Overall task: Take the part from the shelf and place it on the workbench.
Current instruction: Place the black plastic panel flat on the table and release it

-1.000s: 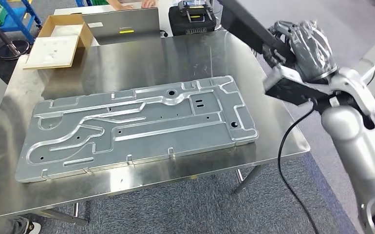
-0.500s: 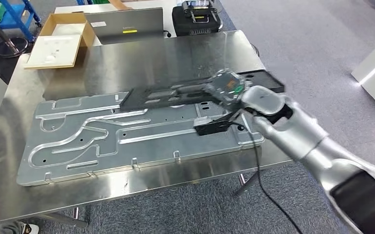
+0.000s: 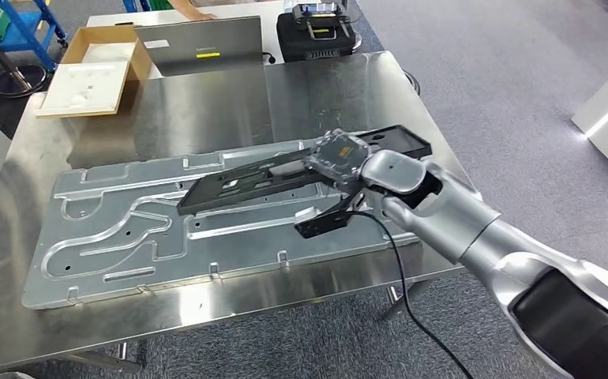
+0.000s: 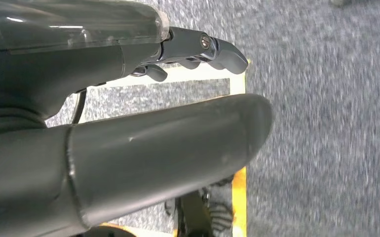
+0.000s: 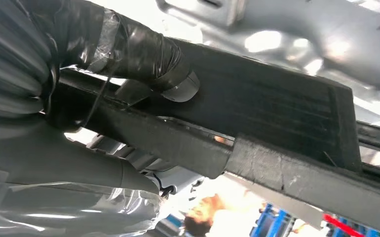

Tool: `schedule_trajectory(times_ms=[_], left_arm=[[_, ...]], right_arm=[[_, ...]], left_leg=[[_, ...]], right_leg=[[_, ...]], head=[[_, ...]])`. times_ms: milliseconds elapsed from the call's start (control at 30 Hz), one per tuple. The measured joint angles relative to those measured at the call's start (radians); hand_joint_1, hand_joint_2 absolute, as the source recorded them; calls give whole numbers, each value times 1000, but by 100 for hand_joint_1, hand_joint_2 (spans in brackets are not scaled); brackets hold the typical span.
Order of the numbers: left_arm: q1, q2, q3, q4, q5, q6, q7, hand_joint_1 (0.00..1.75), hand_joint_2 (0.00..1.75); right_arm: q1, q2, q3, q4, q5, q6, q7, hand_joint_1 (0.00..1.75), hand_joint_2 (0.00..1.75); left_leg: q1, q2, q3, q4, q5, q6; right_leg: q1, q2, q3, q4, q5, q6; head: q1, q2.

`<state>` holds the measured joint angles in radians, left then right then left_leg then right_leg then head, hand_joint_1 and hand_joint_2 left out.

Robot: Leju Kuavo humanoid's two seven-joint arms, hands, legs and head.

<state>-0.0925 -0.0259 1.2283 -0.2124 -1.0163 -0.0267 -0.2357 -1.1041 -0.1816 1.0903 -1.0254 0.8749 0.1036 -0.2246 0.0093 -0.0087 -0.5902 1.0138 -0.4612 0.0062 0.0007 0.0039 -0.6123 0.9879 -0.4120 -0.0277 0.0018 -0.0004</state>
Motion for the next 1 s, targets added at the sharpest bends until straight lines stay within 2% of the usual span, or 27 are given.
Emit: schedule_trajectory(times_ms=[33, 100, 133, 167, 200, 233, 267, 333, 400, 500, 567, 633, 667, 700, 733, 800, 833, 867, 900, 933, 1000], left_arm=[[-1, 1, -2, 0, -3, -1, 0, 0, 0], [-3, 1, -5, 0, -9, -1, 0, 0, 0], [-3, 1, -6, 0, -11, -1, 1, 0, 0], [-2, 1, -7, 0, -13, -1, 2, 0, 0], [-1, 1, -10, 0, -16, -1, 2, 0, 0], [-1, 1, -12, 0, -18, -2, 1, 0, 0], [-1, 1, -15, 0, -21, -4, -2, 0, 0], [-4, 1, -21, 0, -28, -12, -17, 0, 87], [-6, 1, -26, 0, -34, -17, -36, 0, 175], [-6, 1, -33, 0, -34, -14, -51, 0, 175], [-6, 1, -37, 0, -33, -12, -53, 0, 175], [-6, 1, -39, 0, -33, -12, -54, 0, 87], [-6, 1, -41, 0, -34, -12, -54, 0, 44], [-6, 1, -42, 0, -34, -12, -54, 0, 0], [-6, 1, -43, 0, -35, -12, -55, 0, 0], [-6, -1, -46, 0, -35, -12, -58, 0, 0], [-7, -2, -46, 0, -35, -12, -58, 0, 0], [-7, -4, -47, 0, -35, -12, -59, 0, 0], [-7, -6, -47, 0, -35, -12, -59, 0, 0], [-7, -5, -47, 0, -35, -12, -59, 0, 0], [-7, -4, -47, 0, -35, -11, -59, 0, 0]], right_arm=[[4, 20, 8, 12, 3, -8, -2, 175, 175], [19, 57, 23, 38, 8, -36, -4, 175, 175], [31, 75, 29, 51, 10, -55, -5, 175, 175], [46, 91, 33, 64, 11, -75, -4, 175, 175], [61, 107, 35, 75, 11, -94, -2, 175, 175], [75, 123, 36, 83, 10, -110, 0, 175, 175], [86, 138, 36, 88, 7, -122, 3, 175, 175], [105, 165, 36, 94, -2, -135, 7, 87, 87], [120, 181, 36, 96, -12, -136, 8, 0, 0], [137, 187, 35, 98, -29, -134, 5, 0, 0], [146, 186, 31, 100, -41, -137, -1, 0, 0], [160, 184, 28, 103, -49, -139, -6, 0, 0], [170, 182, 27, 104, -51, -139, -8, 0, 0], [179, 181, 24, 105, -53, -139, -9, 0, 0], [185, 180, 20, 106, -56, -139, -8, 0, 0], [189, 179, 7, 106, -61, -139, -7, 0, 0], [189, 179, -1, 106, -62, -139, -7, 0, 0], [188, 179, -8, 106, -63, -139, -6, 0, 0], [188, 178, -12, 106, -63, -139, -6, 0, 0], [188, 178, -16, 106, -63, -139, -6, 0, 0], [189, 176, -21, 106, -63, -139, -6, 0, 0]], left_leg=[[0, 1, -14, 34, -21, -4], [4, 2, -74, 154, -81, -11], [5, 3, -107, 216, -103, -15], [6, 3, -130, 253, -108, -19], [8, 3, -134, 253, -93, -23], [11, 3, -120, 214, -61, -26], [15, 4, -90, 147, -22, -29], [15, 3, -36, 35, 22, -28], [11, 0, -20, 6, 23, -19], [14, -1, -17, 0, 27, 1], [15, 1, -15, -2, 27, 12], [13, 3, -15, -2, 25, 17], [11, 3, -14, -1, 25, 18], [9, 3, -13, -1, 24, 19], [6, 3, -12, -1, 24, 20], [2, 2, -9, -2, 23, 21], [0, 2, -8, -2, 22, 19], [1, 2, -9, -2, 22, 17], [2, 3, -10, -3, 22, 13], [2, 3, -9, -4, 22, 8], [3, 5, -10, 0, 15, -1]], right_leg=[[-4, 0, 6, -8, 2, -2], [-6, 0, 10, -11, 1, -6], [-6, -1, 11, -9, -1, -7], [-6, -1, 11, -6, -4, -6], [-7, -1, 11, -2, -8, -5], [-8, -1, 12, 4, -12, -2], [-10, 0, 12, 11, -19, 2], [-9, 2, 9, 25, -29, 12], [-6, 3, 7, 29, -32, 21], [-7, 2, 5, 41, -45, 32], [-9, 1, -34, 125, -95, 41], [-9, 1, -100, 258, -153, 45], [-9, 1, -124, 304, -163, 45], [-8, 1, -132, 314, -155, 42], [-5, 1, -119, 284, -128, 35], [3, 1, -55, 150, -60, 11], [9, -1, -26, 89, -37, -2], [14, -2, -7, 49, -26, -11], [18, -3, 0, 32, -26, -17], [21, -3, 2, 27, -24, -18], [13, -4, 11, 10, -17, -18]], head=[[0, 0], [0, 0], [0, 0], [0, 0], [0, 0], [0, 0], [0, 0], [0, 0], [0, 0], [0, 0], [0, 0], [0, 0], [0, 0], [0, 0], [0, 0], [0, 0], [0, 0], [0, 0], [0, 0], [0, 0], [0, 0]])
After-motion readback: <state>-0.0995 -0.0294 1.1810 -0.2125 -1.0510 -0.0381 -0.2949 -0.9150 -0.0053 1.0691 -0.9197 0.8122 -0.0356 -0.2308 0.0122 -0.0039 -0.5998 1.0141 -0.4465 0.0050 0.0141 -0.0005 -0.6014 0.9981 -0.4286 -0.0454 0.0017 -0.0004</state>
